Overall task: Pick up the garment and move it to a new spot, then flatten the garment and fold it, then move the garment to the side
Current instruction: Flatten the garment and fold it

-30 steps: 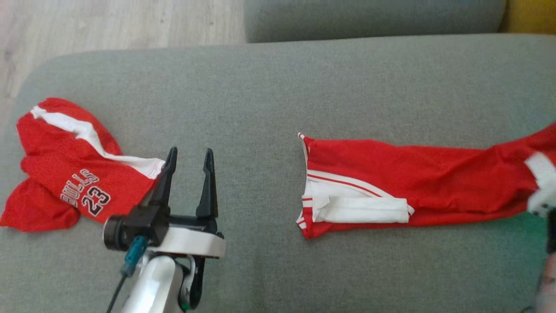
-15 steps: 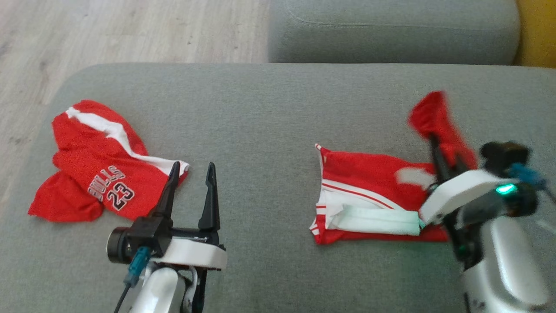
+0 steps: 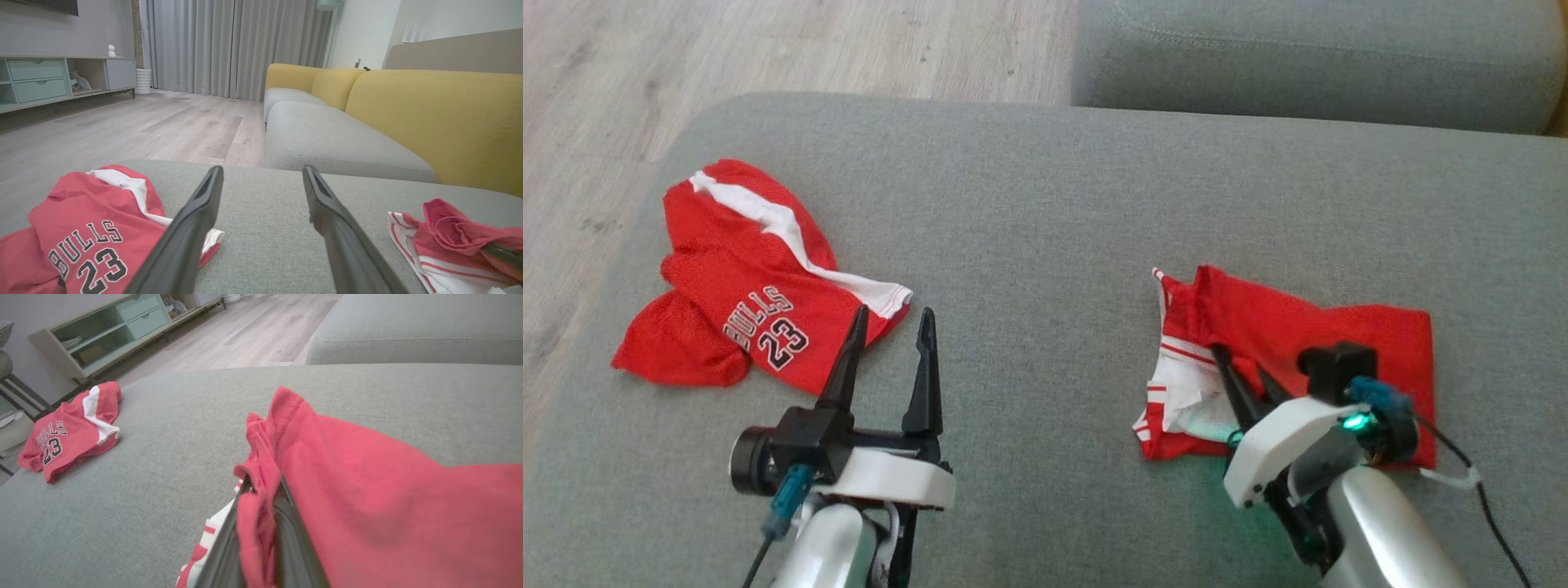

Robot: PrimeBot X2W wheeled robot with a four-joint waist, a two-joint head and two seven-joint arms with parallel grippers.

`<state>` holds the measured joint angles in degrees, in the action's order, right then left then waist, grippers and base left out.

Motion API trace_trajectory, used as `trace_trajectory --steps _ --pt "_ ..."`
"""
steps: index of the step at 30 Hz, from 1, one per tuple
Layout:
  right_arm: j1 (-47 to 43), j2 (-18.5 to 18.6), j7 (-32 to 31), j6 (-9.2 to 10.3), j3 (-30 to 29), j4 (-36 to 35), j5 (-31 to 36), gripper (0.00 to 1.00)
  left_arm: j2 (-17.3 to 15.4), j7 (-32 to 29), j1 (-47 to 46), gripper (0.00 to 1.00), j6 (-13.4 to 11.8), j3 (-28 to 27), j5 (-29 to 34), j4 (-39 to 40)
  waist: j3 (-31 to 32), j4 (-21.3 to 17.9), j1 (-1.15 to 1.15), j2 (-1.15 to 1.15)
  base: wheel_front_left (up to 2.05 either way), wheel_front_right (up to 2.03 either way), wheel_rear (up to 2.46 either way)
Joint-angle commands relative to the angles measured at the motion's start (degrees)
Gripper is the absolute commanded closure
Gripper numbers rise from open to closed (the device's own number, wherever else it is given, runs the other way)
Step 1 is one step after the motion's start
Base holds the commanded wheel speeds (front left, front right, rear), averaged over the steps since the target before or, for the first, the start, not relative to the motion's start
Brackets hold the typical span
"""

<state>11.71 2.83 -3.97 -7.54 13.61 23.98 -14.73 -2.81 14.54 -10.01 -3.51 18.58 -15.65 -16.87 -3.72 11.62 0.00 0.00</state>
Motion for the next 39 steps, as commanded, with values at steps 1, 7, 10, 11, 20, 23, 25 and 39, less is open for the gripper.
trace_trajectory --steps 1,7,10,11,20,23,25,39 --pt "2.0 0.1 1.3 0.05 2.2 -0.6 0.0 1.00 -0.1 0.5 -2.1 0.00 -0.1 -1.4 -0.6 1.5 -0.4 0.2 0.00 0.00 0.00 0.00 0.00" --pt "3.3 0.1 4.0 0.05 5.5 3.0 -1.9 1.00 -0.1 0.5 -2.5 0.00 -0.4 -1.0 -0.8 1.5 -1.3 0.4 0.00 0.00 0.00 0.00 0.00" --pt "4.2 0.1 5.7 0.05 8.7 4.7 -3.7 1.00 -0.1 0.5 -2.5 0.00 -0.4 -1.1 -0.9 1.4 -1.3 0.1 0.00 0.00 0.00 0.00 0.00" --pt "4.5 0.1 5.9 0.05 9.5 5.2 -3.8 1.00 -0.1 0.5 -2.5 0.00 -0.4 -1.1 -0.9 1.3 -1.3 0.0 0.00 0.00 0.00 0.00 0.00" --pt "6.4 0.1 8.9 0.05 13.0 7.0 -6.3 0.00 -0.1 0.5 -2.0 0.00 -0.4 -1.4 -0.6 0.6 -0.2 -1.7 0.00 0.00 0.00 0.00 0.00" --pt "7.4 0.1 12.0 0.05 9.4 6.7 -5.1 0.00 -0.1 0.5 -1.9 0.00 -0.4 -1.6 -0.5 0.8 0.4 -2.8 0.00 0.00 0.00 0.00 0.00" --pt "7.8 0.1 14.7 0.05 4.5 6.2 -1.2 0.00 -0.1 0.5 -1.7 0.00 -0.4 -1.7 -0.2 0.9 0.7 -3.6 0.00 0.00 0.00 0.00 0.00" --pt "-3.1 0.2 18.3 0.05 -16.6 -8.8 16.9 0.00 -0.1 0.5 1.1 0.00 -1.4 -4.4 2.3 3.1 1.4 -9.0 0.00 0.00 0.00 0.00 0.00"
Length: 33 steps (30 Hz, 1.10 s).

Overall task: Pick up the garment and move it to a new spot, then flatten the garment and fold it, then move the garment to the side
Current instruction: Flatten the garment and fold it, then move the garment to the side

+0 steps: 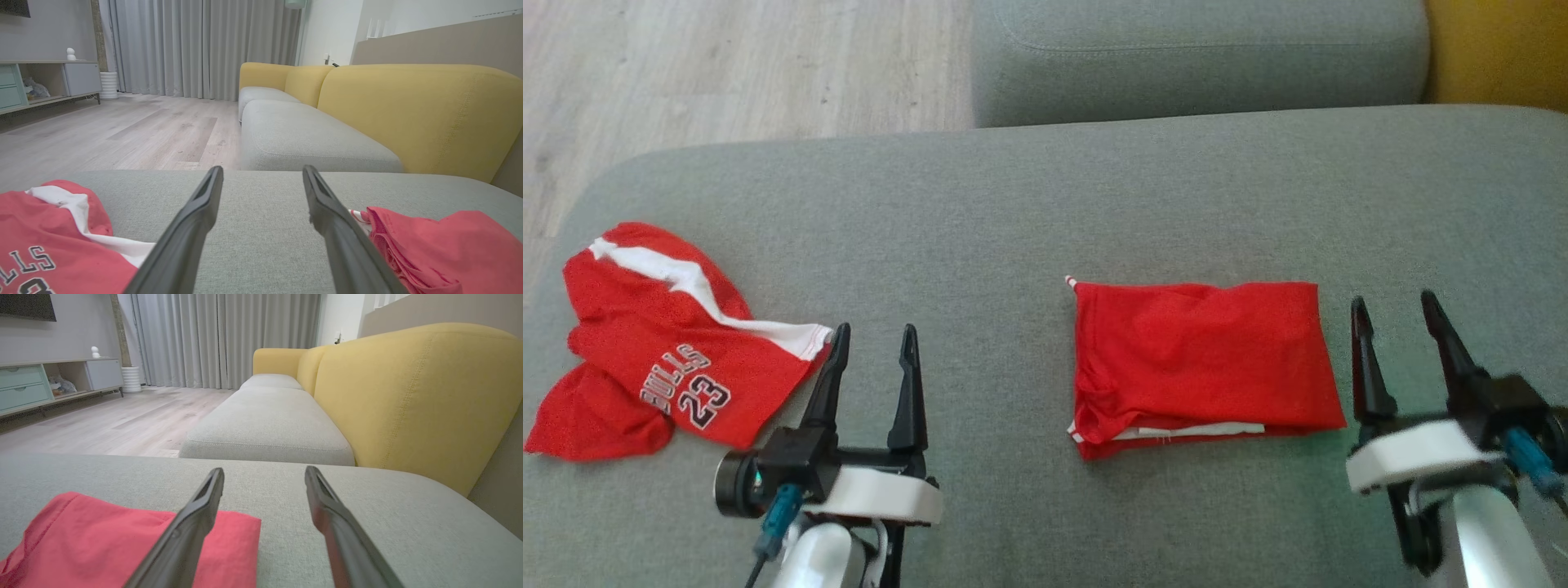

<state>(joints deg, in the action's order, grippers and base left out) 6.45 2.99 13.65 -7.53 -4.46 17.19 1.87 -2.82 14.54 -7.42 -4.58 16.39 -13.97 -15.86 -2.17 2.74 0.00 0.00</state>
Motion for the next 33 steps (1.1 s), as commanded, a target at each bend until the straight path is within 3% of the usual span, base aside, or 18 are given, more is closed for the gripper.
trace_trajectory --steps 1,13,33 --pt "1.3 0.0 0.8 0.04 0.9 -2.7 0.2 0.00 -0.1 0.5 -1.3 0.00 -0.3 -2.3 0.7 2.2 -0.2 -0.3 0.00 0.00 0.00 0.00 0.00" --pt "0.0 -0.1 1.2 0.04 1.4 -3.4 -2.9 0.00 -0.1 0.5 -1.7 0.00 0.0 -2.2 0.9 2.5 -1.9 -0.3 0.00 0.00 0.00 0.00 0.00" --pt "7.6 -0.1 -10.2 0.04 0.0 13.9 -7.0 0.00 -0.1 0.5 -5.8 0.00 -0.2 -0.7 0.1 3.0 -8.3 4.6 0.00 0.00 0.00 0.00 0.00"
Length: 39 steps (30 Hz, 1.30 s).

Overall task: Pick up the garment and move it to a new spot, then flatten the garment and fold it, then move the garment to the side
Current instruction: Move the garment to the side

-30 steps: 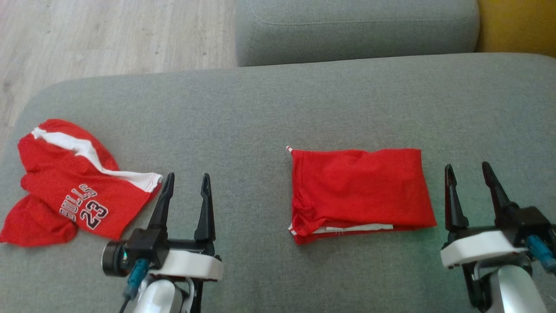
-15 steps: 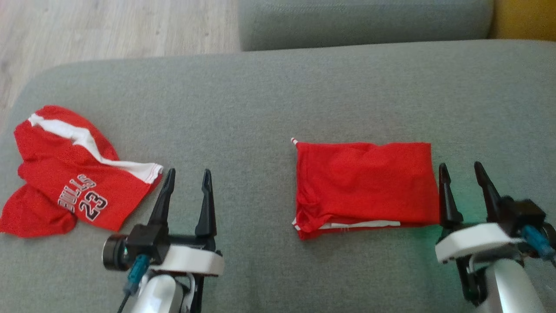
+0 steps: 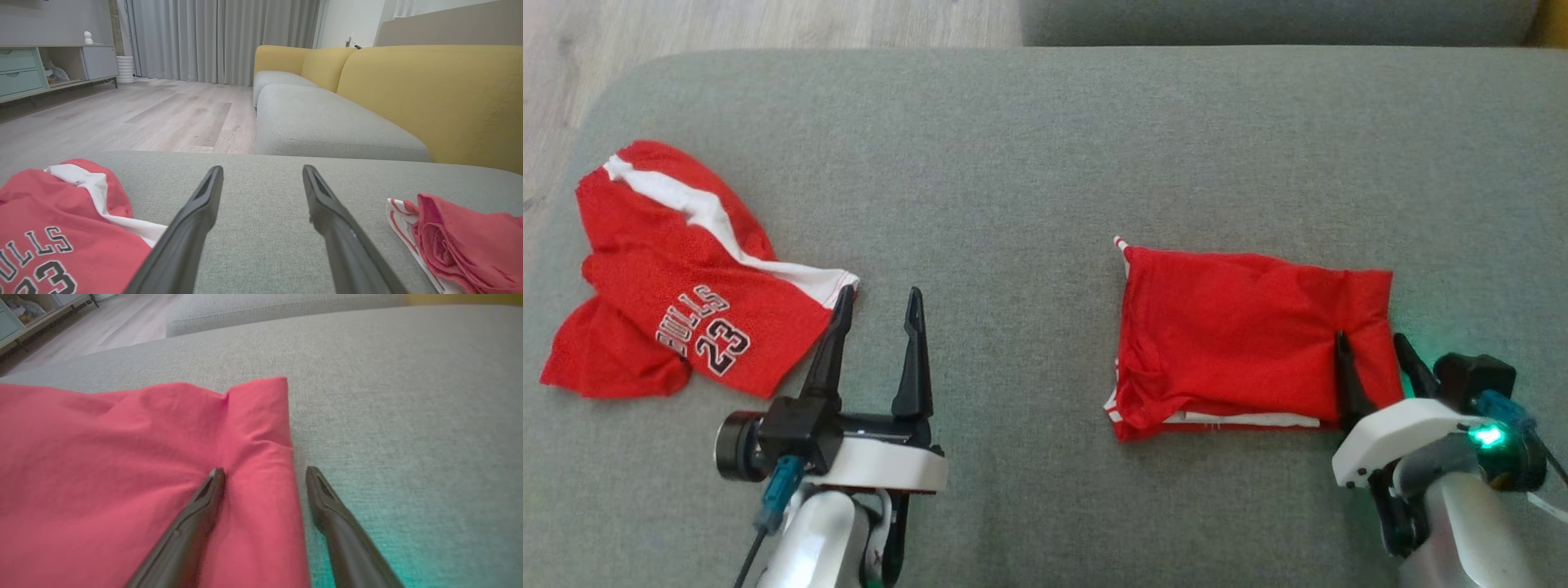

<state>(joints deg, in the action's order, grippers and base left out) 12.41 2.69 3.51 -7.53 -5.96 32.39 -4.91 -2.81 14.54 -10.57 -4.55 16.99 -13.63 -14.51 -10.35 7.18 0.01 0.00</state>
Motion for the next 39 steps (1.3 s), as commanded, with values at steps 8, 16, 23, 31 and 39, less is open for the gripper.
trace_trajectory --steps 8,16,23,31,39 --pt "3.7 0.2 -0.7 0.04 4.1 3.1 0.6 1.00 -0.1 0.5 -2.9 0.00 -0.6 -1.5 -0.2 1.5 -0.7 -0.5 -0.01 0.00 0.00 0.00 0.00" --pt "6.8 5.8 0.7 0.04 5.5 -2.7 10.5 1.00 -0.1 0.5 -3.0 0.00 -0.3 -2.2 0.3 1.3 0.0 -3.6 -0.01 0.00 0.00 0.00 0.00" --pt "8.8 23.4 -2.2 0.04 7.0 -5.5 9.0 1.00 -0.1 0.5 -4.1 0.00 -0.1 -2.2 0.5 2.1 -1.9 -5.0 -0.01 0.00 0.00 0.00 0.00" --pt "12.2 39.3 -1.6 0.04 1.4 2.8 11.9 1.00 -0.1 0.5 -6.4 0.00 0.3 -2.1 0.7 2.8 -6.9 -4.3 -0.01 0.00 0.00 0.00 0.00" --pt "15.3 39.8 0.6 0.04 -5.0 9.1 17.7 1.00 -0.1 0.5 -7.4 0.00 0.2 -1.7 0.3 3.1 -9.5 -3.8 -0.01 0.00 0.00 0.00 0.00"
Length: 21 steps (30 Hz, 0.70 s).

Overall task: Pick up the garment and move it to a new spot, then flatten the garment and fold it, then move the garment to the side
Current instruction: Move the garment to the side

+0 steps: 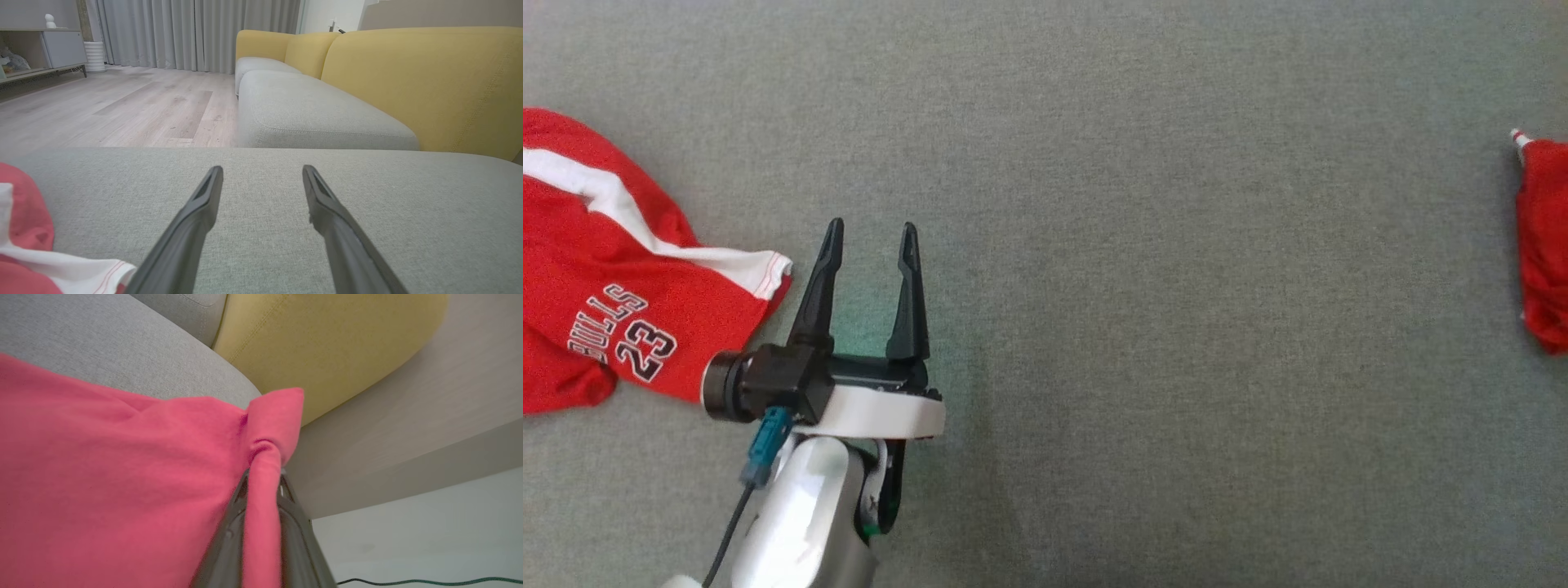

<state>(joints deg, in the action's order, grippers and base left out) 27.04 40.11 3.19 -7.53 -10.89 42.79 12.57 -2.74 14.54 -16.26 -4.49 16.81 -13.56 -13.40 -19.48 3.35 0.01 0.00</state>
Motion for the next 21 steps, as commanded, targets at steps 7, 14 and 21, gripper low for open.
trace_trajectory --steps 7,14,21 --pt "3.3 0.2 2.4 0.04 -2.5 0.8 3.8 1.00 -0.1 0.5 -2.4 0.00 0.2 -1.4 0.4 1.8 -1.1 0.0 -0.01 0.00 0.00 0.00 0.00" --pt "3.7 -3.3 4.0 0.04 -5.8 0.3 6.3 0.00 -0.1 0.5 -1.8 0.00 0.1 -1.1 0.0 1.2 1.8 -0.5 -0.01 0.00 0.00 0.00 0.00" --pt "3.1 -11.1 6.5 0.04 -7.3 -5.2 4.9 0.00 -0.1 0.5 0.7 0.00 -0.4 -1.2 -0.7 1.1 8.6 -0.9 -0.01 0.00 0.00 0.00 0.00"
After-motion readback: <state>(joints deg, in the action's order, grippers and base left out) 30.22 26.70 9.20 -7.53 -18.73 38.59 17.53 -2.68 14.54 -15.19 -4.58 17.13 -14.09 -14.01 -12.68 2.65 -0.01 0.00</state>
